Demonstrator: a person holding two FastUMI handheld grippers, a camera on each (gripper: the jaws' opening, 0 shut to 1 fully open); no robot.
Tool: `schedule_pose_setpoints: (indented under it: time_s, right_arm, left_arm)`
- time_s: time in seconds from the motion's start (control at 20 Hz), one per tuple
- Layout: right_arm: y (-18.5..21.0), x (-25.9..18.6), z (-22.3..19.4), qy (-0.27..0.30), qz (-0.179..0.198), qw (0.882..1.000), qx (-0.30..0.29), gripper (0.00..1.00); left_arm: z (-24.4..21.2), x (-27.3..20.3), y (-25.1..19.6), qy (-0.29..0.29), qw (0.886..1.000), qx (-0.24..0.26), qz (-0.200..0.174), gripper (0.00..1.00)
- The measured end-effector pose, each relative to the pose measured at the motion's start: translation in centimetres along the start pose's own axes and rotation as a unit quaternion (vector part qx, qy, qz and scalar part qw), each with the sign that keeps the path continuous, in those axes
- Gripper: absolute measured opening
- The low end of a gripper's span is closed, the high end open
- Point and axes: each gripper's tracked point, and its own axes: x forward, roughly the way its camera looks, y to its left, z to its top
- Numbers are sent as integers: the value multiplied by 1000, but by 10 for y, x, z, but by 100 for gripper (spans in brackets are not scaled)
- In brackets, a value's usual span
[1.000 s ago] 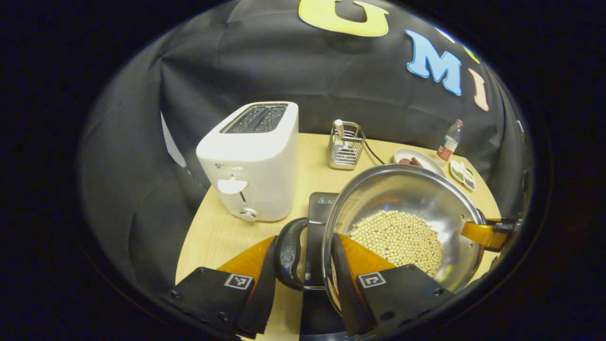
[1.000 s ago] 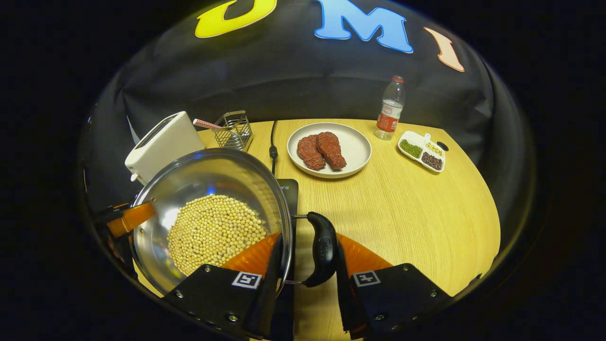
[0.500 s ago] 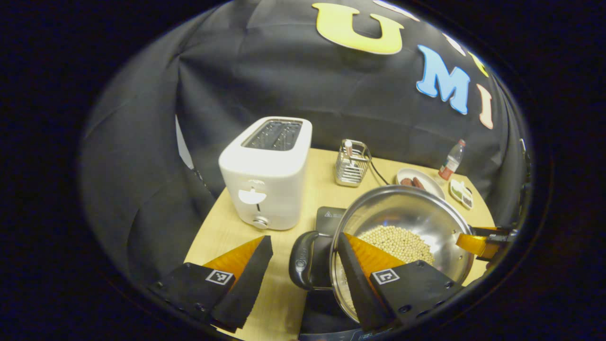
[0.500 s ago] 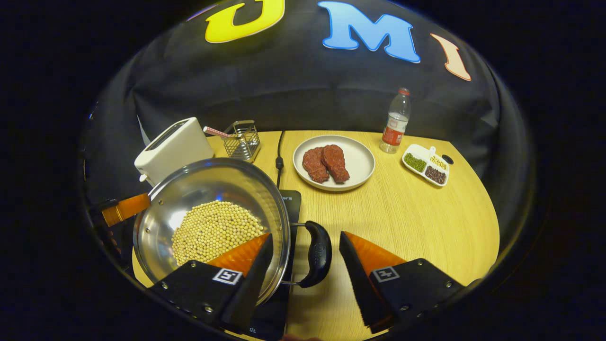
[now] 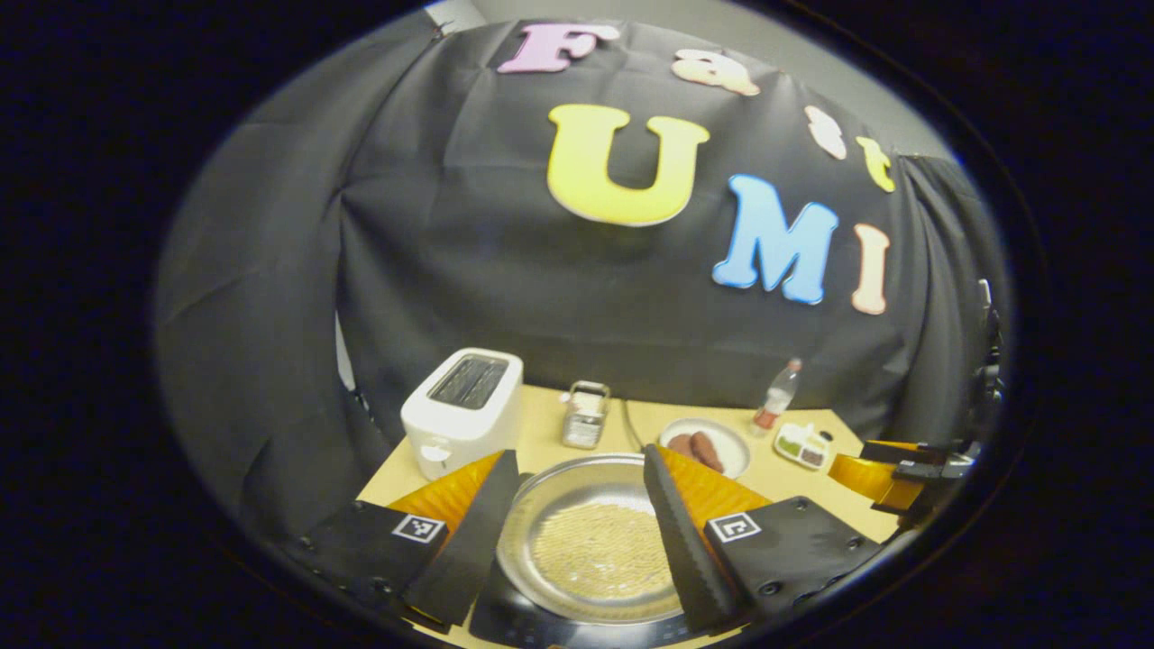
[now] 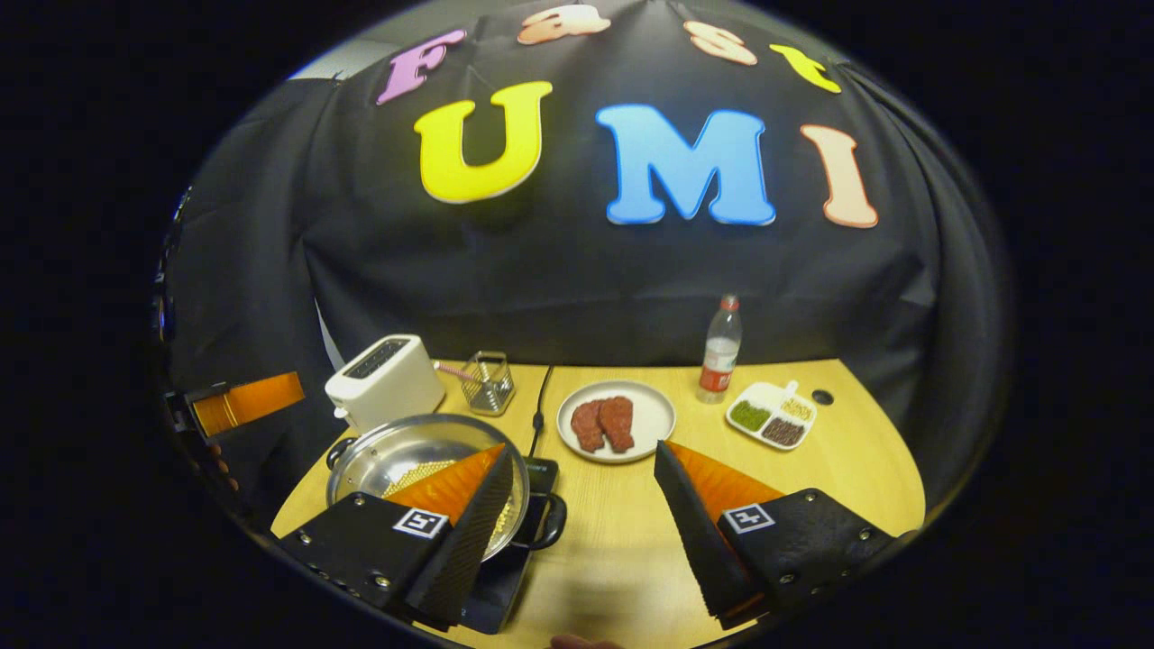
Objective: First push the handle of the pot to place it horizontally, then grasp the pot with both hands and set it on the induction cooktop.
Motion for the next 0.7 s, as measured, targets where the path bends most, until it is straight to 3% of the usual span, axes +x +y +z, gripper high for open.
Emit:
schedule_pose_setpoints:
  time_s: [0.3,0.55,0.6,0.7]
  right_arm:
    - [-52,-82,75,-99,-24,995,0,95]
    - [-94,-133,113,-158,-52,986,19,95]
    - [-103,-141,116,-166,-60,984,20,95]
    - [-114,-153,121,-177,-71,981,29,95]
  left_arm:
    - [68,-60,-110,-101,994,15,-40,91]
    - [92,-91,-163,-139,988,23,-58,92]
    - [95,-98,-168,-144,987,21,-60,100]
    - [97,-109,-179,-150,986,18,-70,92]
